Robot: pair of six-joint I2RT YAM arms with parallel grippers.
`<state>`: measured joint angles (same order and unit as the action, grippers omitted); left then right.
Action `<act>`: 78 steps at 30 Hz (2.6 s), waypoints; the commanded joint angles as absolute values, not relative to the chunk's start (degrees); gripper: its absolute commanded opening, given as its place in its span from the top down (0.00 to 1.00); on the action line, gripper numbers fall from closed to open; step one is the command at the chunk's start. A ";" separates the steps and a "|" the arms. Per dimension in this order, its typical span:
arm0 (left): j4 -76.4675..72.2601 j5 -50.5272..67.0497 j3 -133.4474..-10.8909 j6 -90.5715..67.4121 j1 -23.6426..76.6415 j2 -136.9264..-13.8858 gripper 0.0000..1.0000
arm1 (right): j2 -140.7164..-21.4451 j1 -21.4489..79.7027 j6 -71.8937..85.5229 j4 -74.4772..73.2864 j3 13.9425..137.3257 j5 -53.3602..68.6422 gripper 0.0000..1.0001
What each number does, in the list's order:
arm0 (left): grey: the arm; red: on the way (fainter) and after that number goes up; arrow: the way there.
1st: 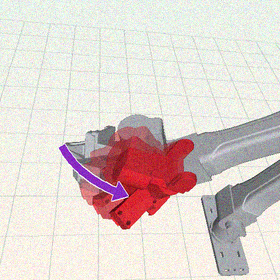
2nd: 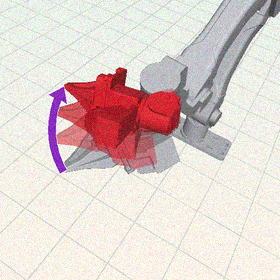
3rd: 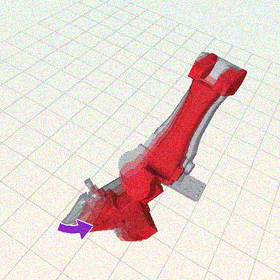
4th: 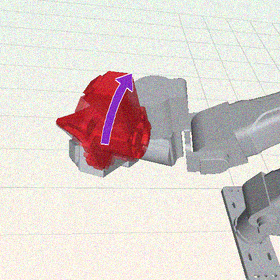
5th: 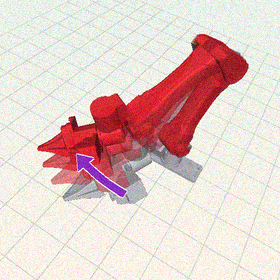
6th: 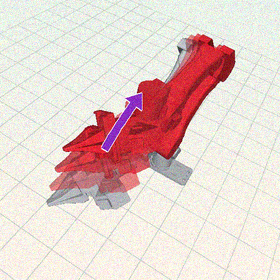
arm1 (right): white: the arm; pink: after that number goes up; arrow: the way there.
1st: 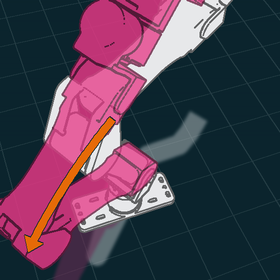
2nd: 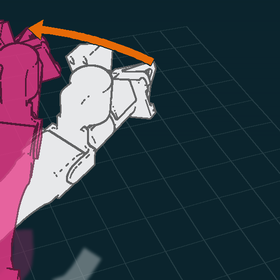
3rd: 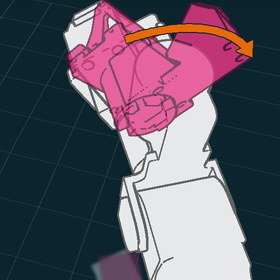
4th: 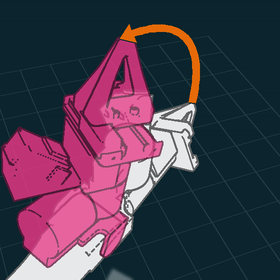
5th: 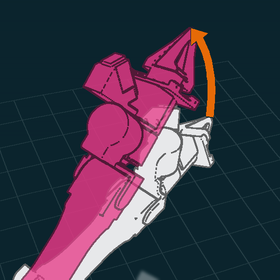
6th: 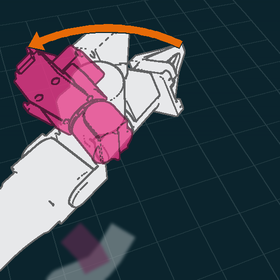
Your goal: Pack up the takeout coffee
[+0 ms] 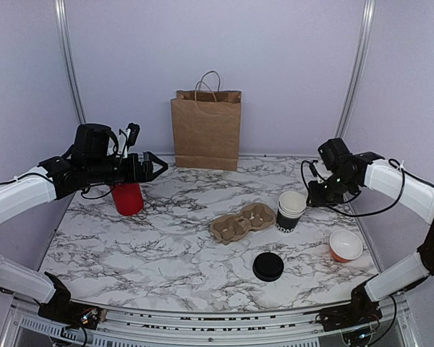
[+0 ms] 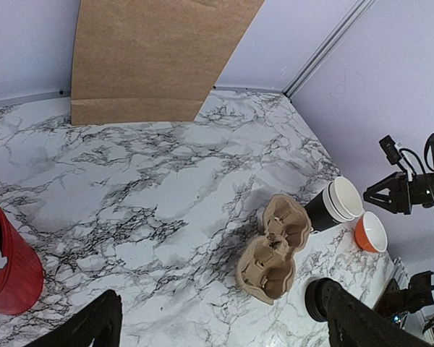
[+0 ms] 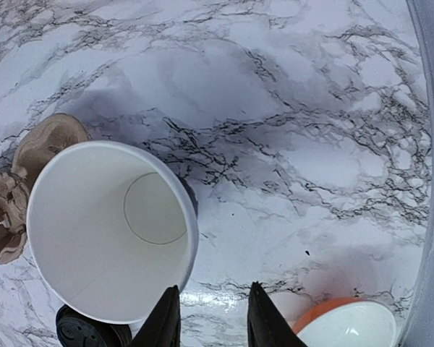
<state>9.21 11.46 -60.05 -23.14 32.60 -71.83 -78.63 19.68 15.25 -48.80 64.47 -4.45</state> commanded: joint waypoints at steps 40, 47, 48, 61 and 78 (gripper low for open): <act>6.66 13.52 -59.77 -25.91 32.90 -71.95 0.01 | -78.14 16.81 17.82 -42.74 73.46 9.89 1.00; 6.44 12.57 -56.50 -30.87 32.90 -70.57 0.01 | -83.28 28.45 21.79 -41.69 83.35 7.85 1.00; 6.42 12.22 -55.65 -31.52 32.90 -70.14 0.01 | -84.62 30.23 22.32 -41.25 84.88 7.65 1.00; 6.81 5.65 -39.63 -40.69 35.40 -61.03 0.01 | -106.50 50.42 26.01 -35.35 99.13 8.68 1.00; 2.42 3.84 -35.03 -43.68 38.24 -62.44 0.01 | -118.92 55.28 25.56 -40.19 112.81 8.26 1.00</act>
<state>5.08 4.45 -35.81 -43.13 38.06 -61.56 -118.30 55.05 25.30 -39.68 110.00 7.84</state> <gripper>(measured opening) 0.992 0.010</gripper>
